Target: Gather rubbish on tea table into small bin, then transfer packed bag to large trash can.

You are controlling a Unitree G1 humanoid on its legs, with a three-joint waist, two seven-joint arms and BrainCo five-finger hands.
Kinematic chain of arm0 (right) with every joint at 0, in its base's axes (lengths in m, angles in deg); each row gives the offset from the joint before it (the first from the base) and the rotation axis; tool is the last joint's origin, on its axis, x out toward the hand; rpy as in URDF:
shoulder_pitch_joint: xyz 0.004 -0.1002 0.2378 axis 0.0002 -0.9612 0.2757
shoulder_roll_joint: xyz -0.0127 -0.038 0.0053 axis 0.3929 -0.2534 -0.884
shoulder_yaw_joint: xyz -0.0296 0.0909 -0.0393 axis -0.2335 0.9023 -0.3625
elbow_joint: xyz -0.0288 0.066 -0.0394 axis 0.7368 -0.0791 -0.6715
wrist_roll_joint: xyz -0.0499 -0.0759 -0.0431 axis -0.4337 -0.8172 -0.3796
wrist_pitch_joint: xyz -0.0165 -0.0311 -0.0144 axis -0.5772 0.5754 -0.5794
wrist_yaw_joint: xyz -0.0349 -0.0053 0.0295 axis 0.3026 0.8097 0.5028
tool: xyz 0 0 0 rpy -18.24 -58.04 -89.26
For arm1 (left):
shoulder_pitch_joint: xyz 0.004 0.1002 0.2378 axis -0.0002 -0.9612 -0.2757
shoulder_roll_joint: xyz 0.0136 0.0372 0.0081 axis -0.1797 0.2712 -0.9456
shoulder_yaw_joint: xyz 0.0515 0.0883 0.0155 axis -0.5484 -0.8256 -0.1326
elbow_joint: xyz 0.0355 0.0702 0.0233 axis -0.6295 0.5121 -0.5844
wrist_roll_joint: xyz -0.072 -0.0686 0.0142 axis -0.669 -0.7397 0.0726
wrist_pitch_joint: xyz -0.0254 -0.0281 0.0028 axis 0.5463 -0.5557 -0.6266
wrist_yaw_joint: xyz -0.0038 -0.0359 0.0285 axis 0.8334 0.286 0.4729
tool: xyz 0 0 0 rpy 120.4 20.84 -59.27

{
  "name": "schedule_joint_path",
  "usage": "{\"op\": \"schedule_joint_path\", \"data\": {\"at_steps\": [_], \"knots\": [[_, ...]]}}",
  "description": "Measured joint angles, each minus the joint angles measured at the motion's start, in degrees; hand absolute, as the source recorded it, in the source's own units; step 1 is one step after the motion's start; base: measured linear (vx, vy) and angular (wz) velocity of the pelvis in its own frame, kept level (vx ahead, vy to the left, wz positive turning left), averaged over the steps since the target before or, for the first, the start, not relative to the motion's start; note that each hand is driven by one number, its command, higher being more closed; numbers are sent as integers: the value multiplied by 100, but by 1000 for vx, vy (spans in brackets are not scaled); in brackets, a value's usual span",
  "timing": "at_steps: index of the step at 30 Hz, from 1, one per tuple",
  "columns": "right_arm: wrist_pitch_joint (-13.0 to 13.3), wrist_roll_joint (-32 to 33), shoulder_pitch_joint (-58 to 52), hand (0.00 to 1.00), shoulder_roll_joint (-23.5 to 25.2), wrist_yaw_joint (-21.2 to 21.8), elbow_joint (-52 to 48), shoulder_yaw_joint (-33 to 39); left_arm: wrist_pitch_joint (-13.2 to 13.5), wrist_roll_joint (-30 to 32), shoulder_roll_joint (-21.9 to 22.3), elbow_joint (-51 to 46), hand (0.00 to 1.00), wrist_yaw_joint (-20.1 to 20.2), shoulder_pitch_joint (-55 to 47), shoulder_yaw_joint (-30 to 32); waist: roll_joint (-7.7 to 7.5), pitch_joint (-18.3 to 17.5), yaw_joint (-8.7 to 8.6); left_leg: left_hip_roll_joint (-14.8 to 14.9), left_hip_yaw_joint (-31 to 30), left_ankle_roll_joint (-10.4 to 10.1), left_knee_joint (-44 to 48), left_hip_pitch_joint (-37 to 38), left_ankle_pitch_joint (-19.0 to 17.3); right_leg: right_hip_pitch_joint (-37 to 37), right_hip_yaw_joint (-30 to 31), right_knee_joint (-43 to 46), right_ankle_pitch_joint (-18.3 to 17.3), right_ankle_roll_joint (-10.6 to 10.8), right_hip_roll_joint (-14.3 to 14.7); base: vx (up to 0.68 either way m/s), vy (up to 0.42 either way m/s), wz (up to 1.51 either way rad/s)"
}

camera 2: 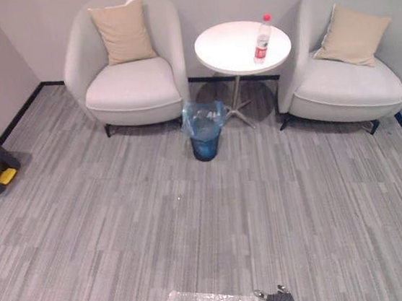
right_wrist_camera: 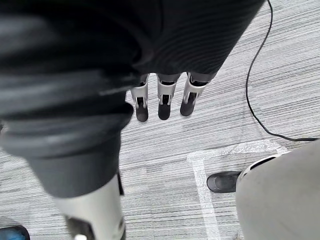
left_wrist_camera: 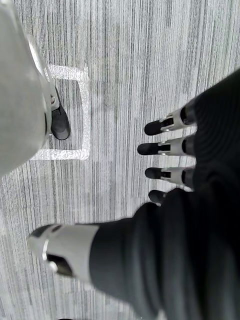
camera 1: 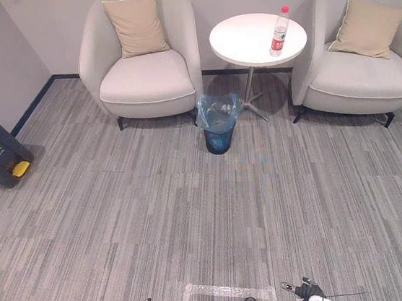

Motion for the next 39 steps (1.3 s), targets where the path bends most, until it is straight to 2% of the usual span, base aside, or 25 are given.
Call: {"op": "schedule_joint_path", "data": {"at_steps": [22, 30, 34, 36, 37, 38, 39], "knots": [[-51, -203, 27, 0, 38, 7, 16, -105, 1, 45, -110, 44, 0, 25, 55, -155, -134, 12, 5, -6, 151, 4, -56, 15, -6, -35, 136, -58, 11, -16, 5, -3, -3, -3], [-71, -213, 52, 0, 36, 21, -54, -136, -11, 43, -137, 44, 0, 24, 109, -206, -129, 78, 3, 90, 753, 3, 166, -27, -257, -265, 638, 11, 64, -96, 90, -12, -17, -38], [-81, -211, 92, 0, 10, 45, -105, -173, -28, 40, -143, 38, 0, 17, 212, -262, -75, 120, -47, 222, 826, -70, 658, -283, -540, -513, 303, 489, -250, -120, 68, 46, -49, -7], [-66, -201, 86, 0, 6, 42, -105, -174, -32, 41, -143, 37, 0, 18, 280, -261, -69, 130, -48, 336, 777, -157, 1215, -486, -788, -497, 130, 644, -406, -163, 67, 73, -76, 28], [-55, -193, 85, 0, 5, 40, -94, -178, -32, 42, -159, 18, 0, 21, 327, -256, -104, 148, -43, 425, 787, -320, 1842, -724, -939, -442, 79, 631, -510, -225, 63, 59, -108, 32], [-52, -172, 85, 0, 10, 40, -85, -190, -33, 41, -174, -27, 0, 22, 347, -241, -133, 194, -36, 497, 825, -392, 2395, -915, -999, -344, 46, 605, -551, -234, 55, 64, -119, 30], [-50, -144, 84, 0, 4, 36, -87, -202, -33, 40, -171, -118, 0, 21, 341, -169, -129, 257, -18, 636, 872, -378, 3270, -1220, -1012, -199, 28, 609, -551, -268, 54, 121, -121, 8]]}}
